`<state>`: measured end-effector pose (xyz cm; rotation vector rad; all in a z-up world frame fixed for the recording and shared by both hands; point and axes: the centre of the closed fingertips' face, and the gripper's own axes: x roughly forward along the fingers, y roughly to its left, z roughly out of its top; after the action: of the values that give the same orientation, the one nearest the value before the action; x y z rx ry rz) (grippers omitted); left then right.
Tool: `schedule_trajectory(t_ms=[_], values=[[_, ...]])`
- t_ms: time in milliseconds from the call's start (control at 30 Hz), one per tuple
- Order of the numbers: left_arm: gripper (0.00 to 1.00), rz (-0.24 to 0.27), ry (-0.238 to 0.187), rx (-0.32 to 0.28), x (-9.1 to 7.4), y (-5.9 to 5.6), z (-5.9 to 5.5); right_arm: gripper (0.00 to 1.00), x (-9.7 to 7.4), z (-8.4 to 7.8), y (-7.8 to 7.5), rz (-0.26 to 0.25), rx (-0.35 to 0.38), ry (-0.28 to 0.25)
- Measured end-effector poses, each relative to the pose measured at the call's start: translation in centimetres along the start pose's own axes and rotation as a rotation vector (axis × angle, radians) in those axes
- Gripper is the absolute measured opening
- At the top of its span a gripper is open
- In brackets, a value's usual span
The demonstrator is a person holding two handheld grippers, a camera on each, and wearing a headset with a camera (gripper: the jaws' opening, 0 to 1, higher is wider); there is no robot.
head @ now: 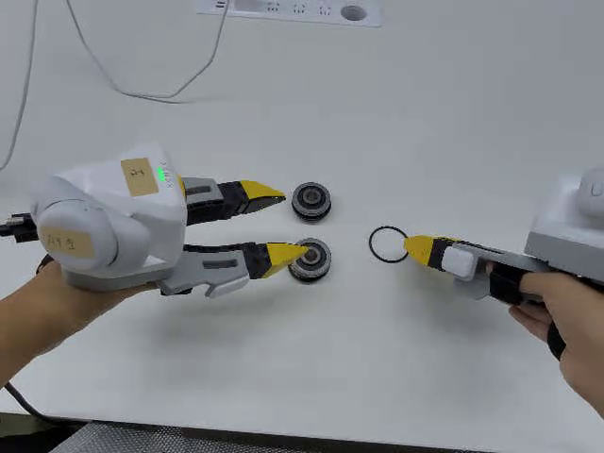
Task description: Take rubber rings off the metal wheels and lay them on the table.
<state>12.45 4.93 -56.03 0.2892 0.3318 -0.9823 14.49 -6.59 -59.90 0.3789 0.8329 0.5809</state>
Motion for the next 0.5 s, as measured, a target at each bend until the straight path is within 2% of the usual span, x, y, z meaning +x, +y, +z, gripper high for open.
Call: schedule_trajectory(t_ms=[200, 333, 500], values=[[0.32, -0.039, 0.034, 0.03, 1.0, -0.9, -0.7, 0.11, 0.1, 0.4, 2.2, 0.1, 0.006, -0.027], [0.3, -0.059, 0.049, 0.042, 1.5, -1.3, -1.1, 0.18, 0.4, 0.4, 3.9, 0.189, 0.031, -0.04], [0.27, -0.077, 0.07, 0.045, 2.0, -1.5, -1.5, 0.2, 0.9, -0.2, 4.8, 0.213, 0.004, -0.023]])
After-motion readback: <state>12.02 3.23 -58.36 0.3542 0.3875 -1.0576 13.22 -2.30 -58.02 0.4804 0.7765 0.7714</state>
